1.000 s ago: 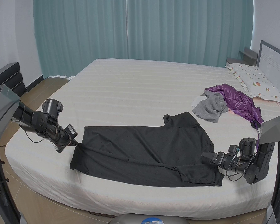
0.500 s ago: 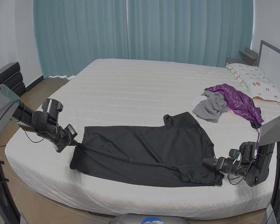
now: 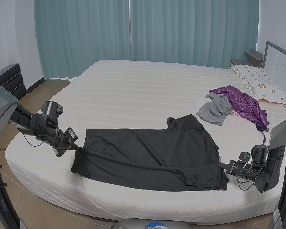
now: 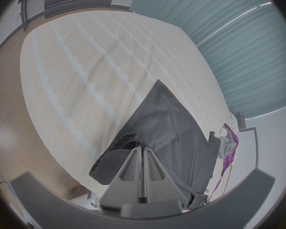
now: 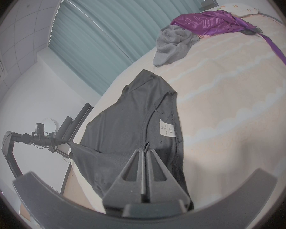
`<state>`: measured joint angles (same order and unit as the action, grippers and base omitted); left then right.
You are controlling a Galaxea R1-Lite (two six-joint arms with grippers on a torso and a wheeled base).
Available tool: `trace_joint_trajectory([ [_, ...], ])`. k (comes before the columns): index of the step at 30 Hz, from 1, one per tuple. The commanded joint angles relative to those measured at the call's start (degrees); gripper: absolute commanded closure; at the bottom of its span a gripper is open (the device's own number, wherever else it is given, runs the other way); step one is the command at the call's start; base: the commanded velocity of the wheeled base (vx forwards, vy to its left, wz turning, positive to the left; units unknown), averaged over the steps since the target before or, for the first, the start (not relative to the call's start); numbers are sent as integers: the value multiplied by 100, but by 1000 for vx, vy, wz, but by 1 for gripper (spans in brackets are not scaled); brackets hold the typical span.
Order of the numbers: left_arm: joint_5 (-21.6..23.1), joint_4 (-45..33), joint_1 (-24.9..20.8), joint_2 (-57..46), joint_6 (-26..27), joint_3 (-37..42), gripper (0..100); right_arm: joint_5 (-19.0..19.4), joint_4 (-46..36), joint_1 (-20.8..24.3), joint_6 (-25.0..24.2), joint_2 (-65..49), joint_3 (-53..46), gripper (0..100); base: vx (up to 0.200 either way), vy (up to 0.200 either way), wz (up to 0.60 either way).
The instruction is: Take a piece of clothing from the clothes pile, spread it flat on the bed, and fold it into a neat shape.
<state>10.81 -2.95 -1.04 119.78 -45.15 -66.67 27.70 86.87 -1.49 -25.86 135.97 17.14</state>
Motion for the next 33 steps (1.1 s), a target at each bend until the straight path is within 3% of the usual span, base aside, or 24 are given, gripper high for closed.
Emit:
trace_joint_trajectory([
  [1,0,-4,7,-184,7,102,100,69,137,-45,-16,-326,-246,100,0,0,0],
  [9,52,5,42,-500,15,488,100,192,287,-62,-51,-792,-765,100,0,0,0],
  [19,369,5,323,-1194,235,1323,100,623,287,-150,-341,-1926,-1424,100,0,0,0],
  [33,914,-65,534,-1801,253,1622,100,649,287,-212,-526,-2558,-1617,100,0,0,0],
])
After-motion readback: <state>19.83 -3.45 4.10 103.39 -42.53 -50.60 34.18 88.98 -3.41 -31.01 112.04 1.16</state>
